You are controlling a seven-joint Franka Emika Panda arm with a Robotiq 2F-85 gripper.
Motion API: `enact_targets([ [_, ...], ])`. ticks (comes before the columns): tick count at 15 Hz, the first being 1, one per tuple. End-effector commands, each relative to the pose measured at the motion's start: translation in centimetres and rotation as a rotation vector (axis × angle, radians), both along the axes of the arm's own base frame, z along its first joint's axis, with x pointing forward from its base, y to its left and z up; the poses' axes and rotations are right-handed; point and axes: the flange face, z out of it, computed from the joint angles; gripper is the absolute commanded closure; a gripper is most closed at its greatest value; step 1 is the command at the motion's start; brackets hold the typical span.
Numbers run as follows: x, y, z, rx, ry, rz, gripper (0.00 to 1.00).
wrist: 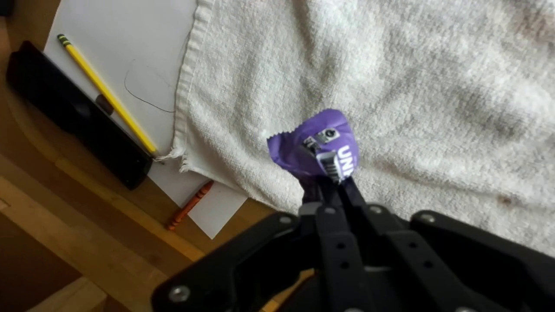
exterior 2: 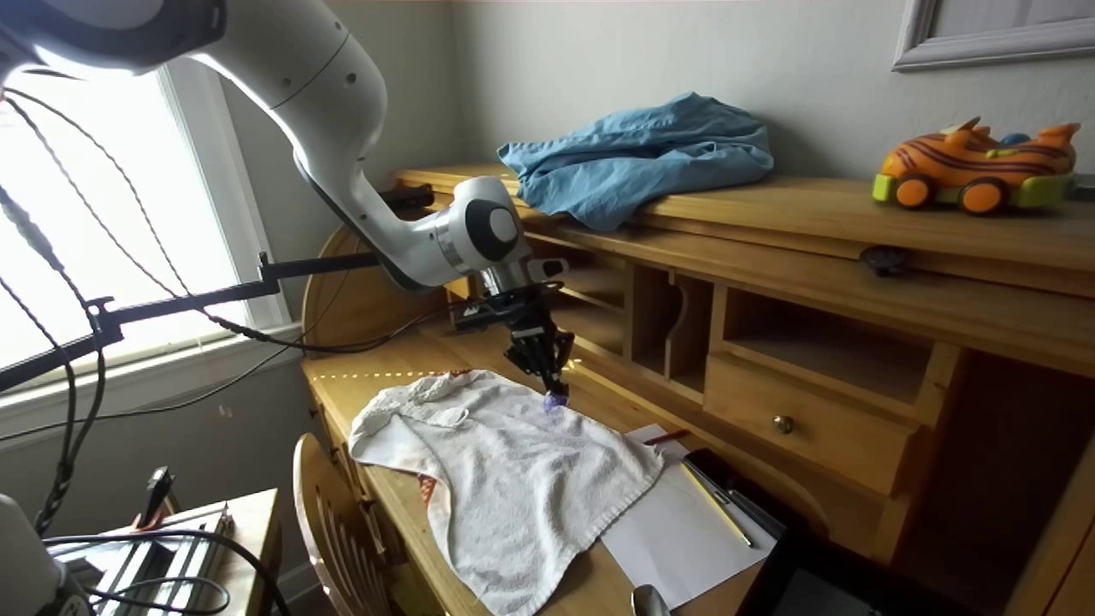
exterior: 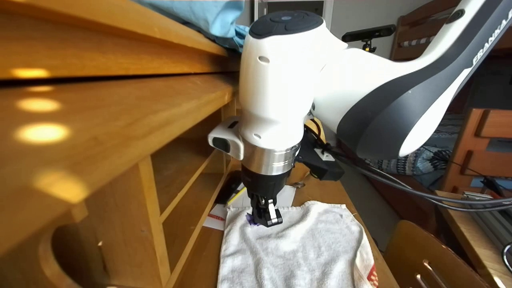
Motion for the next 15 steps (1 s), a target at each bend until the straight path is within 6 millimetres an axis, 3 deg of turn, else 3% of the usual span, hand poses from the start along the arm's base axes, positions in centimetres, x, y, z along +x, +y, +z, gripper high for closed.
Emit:
enact_targets([
  [1, -1.8, 0.6, 1.3, 0.083, 0.026, -0.089, 0.99],
  [9, -6.3, 1.1, 2.4, 0.148, 0.122, -0.279, 0.99],
  [15, -8.7, -2.9, 2.0, 0.075, 0.165, -0.499, 0.99],
])
